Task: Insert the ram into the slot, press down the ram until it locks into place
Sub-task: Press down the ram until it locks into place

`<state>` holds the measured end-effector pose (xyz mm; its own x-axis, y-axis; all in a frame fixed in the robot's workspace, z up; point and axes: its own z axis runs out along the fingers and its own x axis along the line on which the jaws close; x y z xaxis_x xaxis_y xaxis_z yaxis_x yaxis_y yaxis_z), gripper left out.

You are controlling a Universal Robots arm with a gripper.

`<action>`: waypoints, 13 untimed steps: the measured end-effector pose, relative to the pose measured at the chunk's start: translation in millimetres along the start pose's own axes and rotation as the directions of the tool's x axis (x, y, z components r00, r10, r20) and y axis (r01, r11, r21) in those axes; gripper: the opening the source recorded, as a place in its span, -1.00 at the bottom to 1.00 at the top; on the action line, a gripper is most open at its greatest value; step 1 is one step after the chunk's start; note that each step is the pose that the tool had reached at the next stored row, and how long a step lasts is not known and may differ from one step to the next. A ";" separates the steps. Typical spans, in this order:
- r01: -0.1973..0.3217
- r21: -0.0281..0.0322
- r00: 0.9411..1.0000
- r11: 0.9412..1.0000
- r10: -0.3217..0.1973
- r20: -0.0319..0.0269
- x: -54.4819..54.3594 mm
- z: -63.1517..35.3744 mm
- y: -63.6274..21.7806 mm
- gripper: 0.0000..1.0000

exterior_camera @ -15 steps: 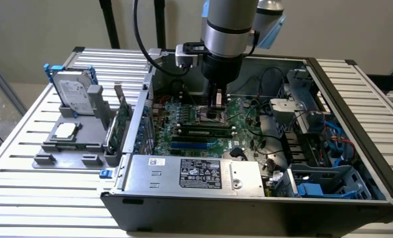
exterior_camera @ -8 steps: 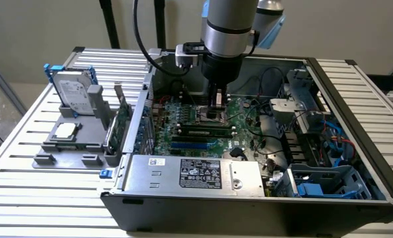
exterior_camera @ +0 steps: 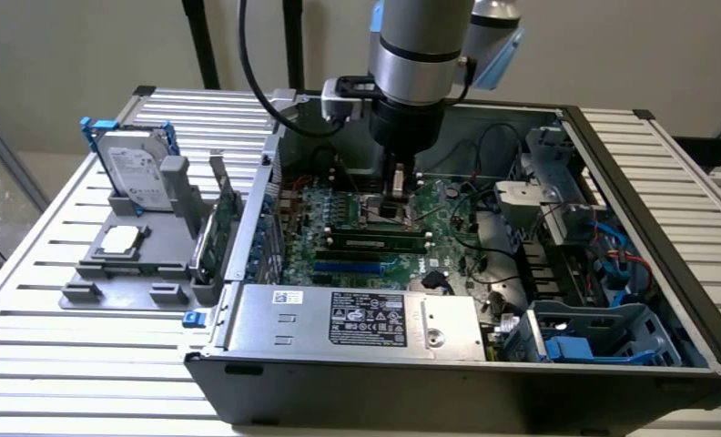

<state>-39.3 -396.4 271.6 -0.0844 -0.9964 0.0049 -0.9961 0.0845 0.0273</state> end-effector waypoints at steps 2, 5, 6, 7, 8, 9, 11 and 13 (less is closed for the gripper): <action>-0.033 0.000 0.999 0.999 0.033 0.001 0.0 0.0 0.0 -0.79; -0.082 -0.001 0.997 0.997 0.082 0.002 0.0 0.0 0.0 -0.79; -0.099 -0.001 0.995 0.995 0.099 0.003 0.0 0.0 0.0 -0.79; -0.116 -0.001 0.993 0.993 0.116 0.003 0.0 0.0 0.0 -0.79; -0.132 -0.001 0.991 0.991 0.132 0.004 0.0 0.0 0.0 -0.79; -0.148 -0.001 0.989 0.989 0.148 0.004 0.0 0.0 0.0 -0.79; -0.181 -0.001 0.984 0.984 0.181 0.005 0.0 0.0 0.0 -0.79; -0.215 -0.002 0.977 0.977 0.215 0.006 0.0 0.0 0.0 -0.79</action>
<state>-39.3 -396.5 271.6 -0.2962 -0.9551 0.0049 -0.9547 0.2963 0.0272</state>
